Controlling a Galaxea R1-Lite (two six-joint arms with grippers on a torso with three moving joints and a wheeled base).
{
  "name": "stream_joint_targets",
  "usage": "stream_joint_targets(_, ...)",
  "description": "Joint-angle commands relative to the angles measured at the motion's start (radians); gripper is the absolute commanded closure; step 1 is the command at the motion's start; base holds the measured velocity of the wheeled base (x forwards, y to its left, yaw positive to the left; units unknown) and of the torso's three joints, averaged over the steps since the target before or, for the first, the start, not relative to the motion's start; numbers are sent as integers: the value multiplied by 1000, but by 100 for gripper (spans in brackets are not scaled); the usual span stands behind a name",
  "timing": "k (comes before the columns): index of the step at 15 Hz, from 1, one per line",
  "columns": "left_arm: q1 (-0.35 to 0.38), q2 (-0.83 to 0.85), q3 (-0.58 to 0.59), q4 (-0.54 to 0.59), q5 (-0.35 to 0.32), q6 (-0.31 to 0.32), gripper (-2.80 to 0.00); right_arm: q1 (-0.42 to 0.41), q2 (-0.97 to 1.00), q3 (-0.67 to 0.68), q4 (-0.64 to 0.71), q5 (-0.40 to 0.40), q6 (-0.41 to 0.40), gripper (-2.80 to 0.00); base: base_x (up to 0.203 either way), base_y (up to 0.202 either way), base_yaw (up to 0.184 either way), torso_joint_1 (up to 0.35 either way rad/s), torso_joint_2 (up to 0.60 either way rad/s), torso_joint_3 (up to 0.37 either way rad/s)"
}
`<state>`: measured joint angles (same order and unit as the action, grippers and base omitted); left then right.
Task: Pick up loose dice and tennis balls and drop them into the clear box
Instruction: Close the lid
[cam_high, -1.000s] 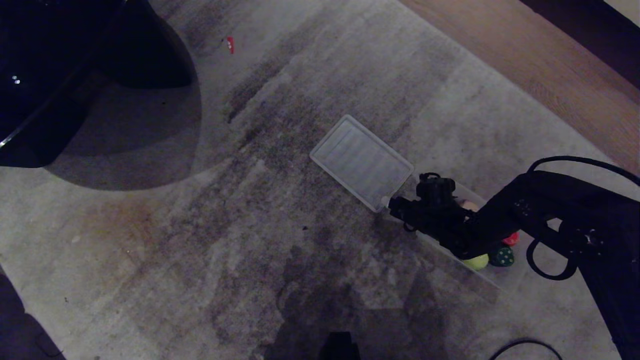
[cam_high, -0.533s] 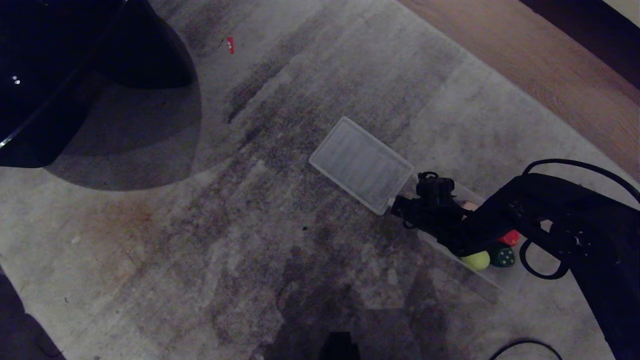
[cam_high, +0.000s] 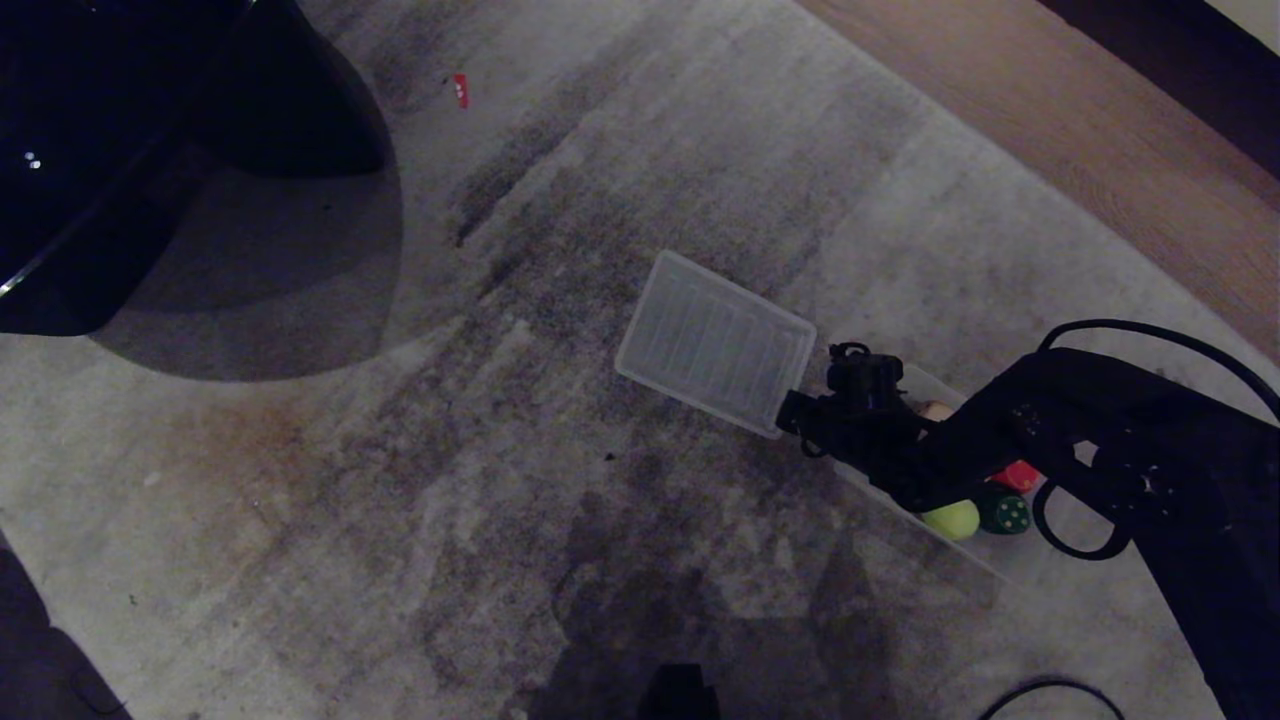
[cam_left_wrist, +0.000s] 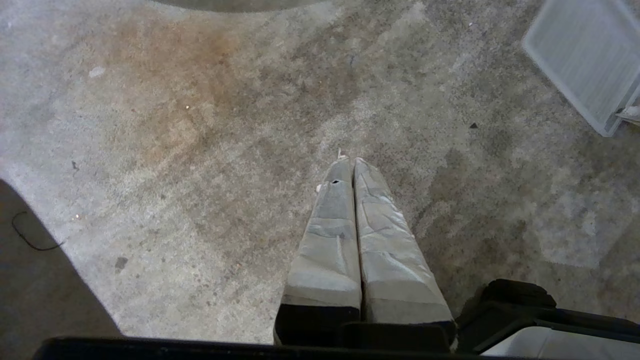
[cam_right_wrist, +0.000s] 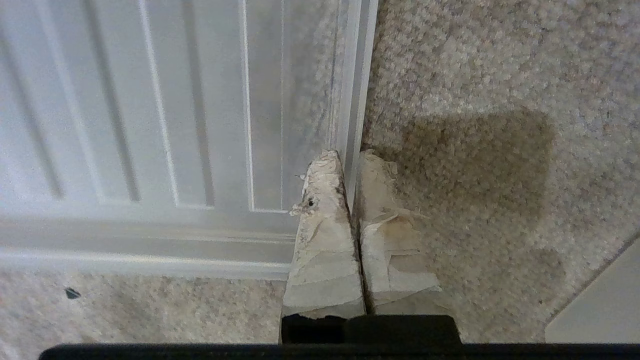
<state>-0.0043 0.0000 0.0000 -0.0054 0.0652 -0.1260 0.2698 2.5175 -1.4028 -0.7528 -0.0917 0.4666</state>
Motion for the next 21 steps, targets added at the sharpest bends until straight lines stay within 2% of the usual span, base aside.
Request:
stream_joint_targets(1,0,2,2,-1,1,-1,0,1,-27,2,25,-2,-8,0,0,0,0,0,0,0)
stream_joint_targets(7,0,2,2,-1,1,-1,0,-27,-135,21,229,-8,-56,0,0,0,0,0,0,0)
stream_joint_targets(10,0,2,2,-1,1,-1,0,-34,-143,30,243,-9,-101,0,0,0,0,0,0,0)
stream_joint_targets(16,0,2,2,-1,1,-1,0,-29,-81,22,239,-36,-135,0,0,0,0,0,0,0)
stream_joint_targets(17,0,2,2,-1,1,-1,0,-29,-75,19,237,-34,-135,-280,0,0,0,0,0,0)
stream_joint_targets(21,0,2,2,-1,1,-1,0,-23,-63,11,207,-33,-151,-280,0,0,0,0,0,0)
